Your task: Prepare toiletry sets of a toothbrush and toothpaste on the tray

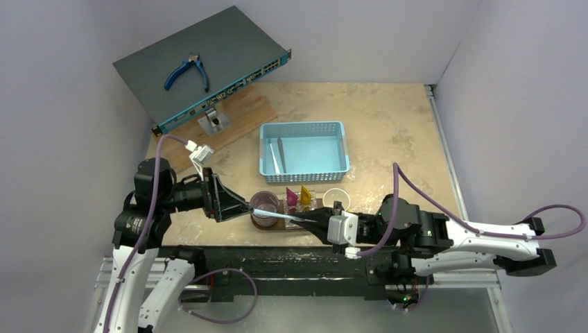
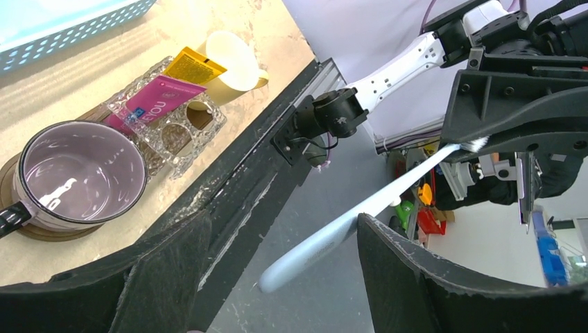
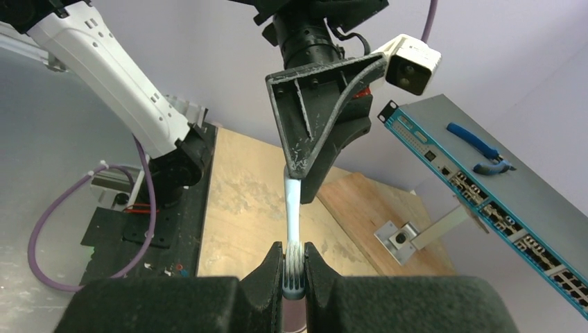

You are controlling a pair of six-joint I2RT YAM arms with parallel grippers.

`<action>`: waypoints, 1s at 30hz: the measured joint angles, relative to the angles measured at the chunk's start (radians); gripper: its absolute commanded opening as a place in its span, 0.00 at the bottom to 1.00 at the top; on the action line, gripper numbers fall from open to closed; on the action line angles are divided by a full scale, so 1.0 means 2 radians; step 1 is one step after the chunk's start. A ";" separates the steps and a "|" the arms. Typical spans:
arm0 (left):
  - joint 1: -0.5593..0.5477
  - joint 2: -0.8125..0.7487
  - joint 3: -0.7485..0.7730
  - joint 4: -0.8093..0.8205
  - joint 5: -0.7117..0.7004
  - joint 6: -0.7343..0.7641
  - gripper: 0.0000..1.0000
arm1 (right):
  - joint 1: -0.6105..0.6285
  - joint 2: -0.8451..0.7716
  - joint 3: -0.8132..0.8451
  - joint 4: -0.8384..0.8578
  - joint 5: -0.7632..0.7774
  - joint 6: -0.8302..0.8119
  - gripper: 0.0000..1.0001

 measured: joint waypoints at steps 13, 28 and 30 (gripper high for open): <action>0.000 0.003 -0.024 0.009 -0.003 0.000 0.76 | 0.000 0.010 0.001 0.013 -0.021 0.009 0.00; 0.000 0.002 -0.010 -0.012 -0.071 0.005 0.76 | 0.001 0.039 0.053 -0.023 0.000 0.045 0.00; 0.000 0.002 -0.001 -0.020 -0.093 0.008 0.76 | 0.001 0.040 0.068 -0.039 0.009 0.059 0.00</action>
